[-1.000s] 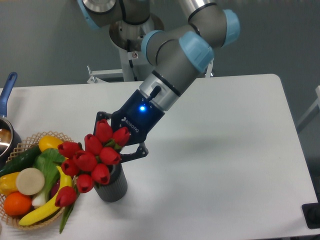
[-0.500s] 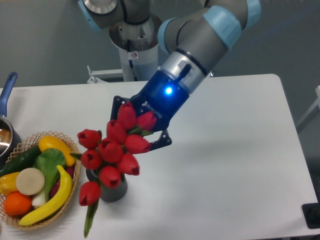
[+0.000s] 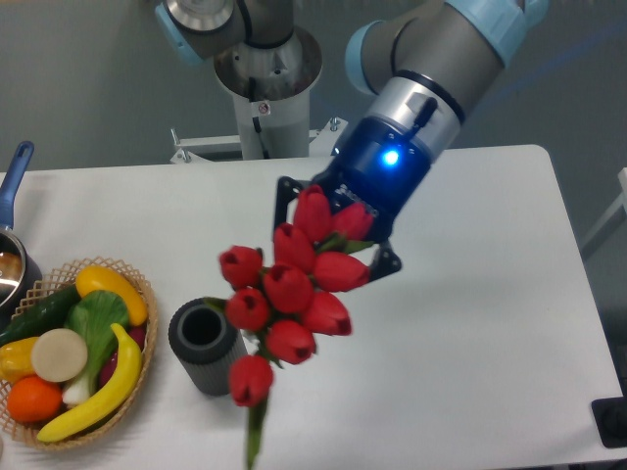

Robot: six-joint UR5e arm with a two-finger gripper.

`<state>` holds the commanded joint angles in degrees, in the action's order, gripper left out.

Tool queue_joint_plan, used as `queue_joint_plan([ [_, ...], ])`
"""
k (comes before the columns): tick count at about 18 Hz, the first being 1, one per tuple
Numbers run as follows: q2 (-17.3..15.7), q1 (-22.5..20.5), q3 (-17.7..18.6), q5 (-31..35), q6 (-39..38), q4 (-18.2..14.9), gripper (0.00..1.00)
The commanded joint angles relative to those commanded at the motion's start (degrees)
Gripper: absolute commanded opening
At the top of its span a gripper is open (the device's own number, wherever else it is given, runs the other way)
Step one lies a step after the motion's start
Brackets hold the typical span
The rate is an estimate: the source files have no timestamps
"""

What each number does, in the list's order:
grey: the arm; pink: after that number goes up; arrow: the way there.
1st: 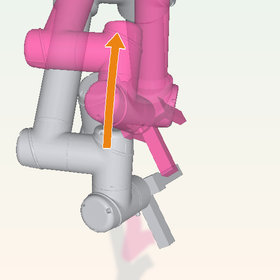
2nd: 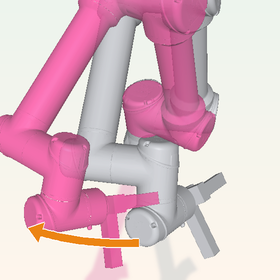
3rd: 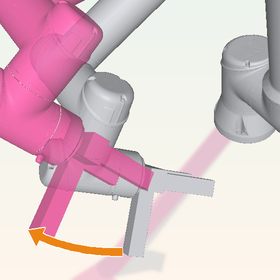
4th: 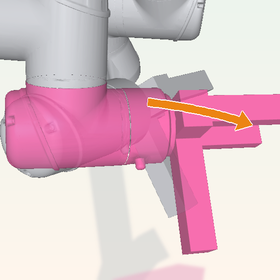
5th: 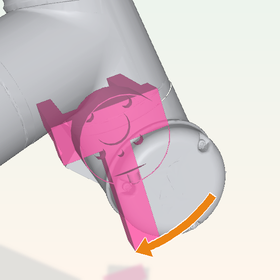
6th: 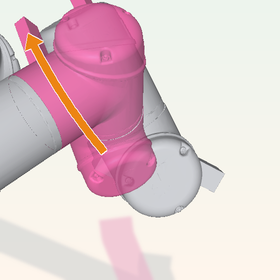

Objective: Pick up the flowers from the vase
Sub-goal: 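Lift the tulip bunch up out of the grey vase, then carry the held tulips away from the vase over the open table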

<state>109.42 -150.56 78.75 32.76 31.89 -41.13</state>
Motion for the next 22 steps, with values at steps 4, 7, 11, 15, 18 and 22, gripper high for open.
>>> queue_joint_plan([
  [4, 0.0, -1.1, 1.0, 10.0, 7.2, -3.1, 0.0],
  [7, 0.1, -1.2, 0.6, 17.8, 17.0, -11.1, 0.0],
  [11, -0.2, -2.8, 0.6, 24.6, 25.7, -20.0, 0.0],
  [15, 0.3, -4.2, 1.9, 31.6, 32.3, -24.9, 0.0],
  [18, 0.8, -4.9, 2.0, 35.3, 34.4, -29.2, 0.0],
  [22, 1.2, -6.4, 2.0, 35.8, 34.5, -30.1, 0.0],
])
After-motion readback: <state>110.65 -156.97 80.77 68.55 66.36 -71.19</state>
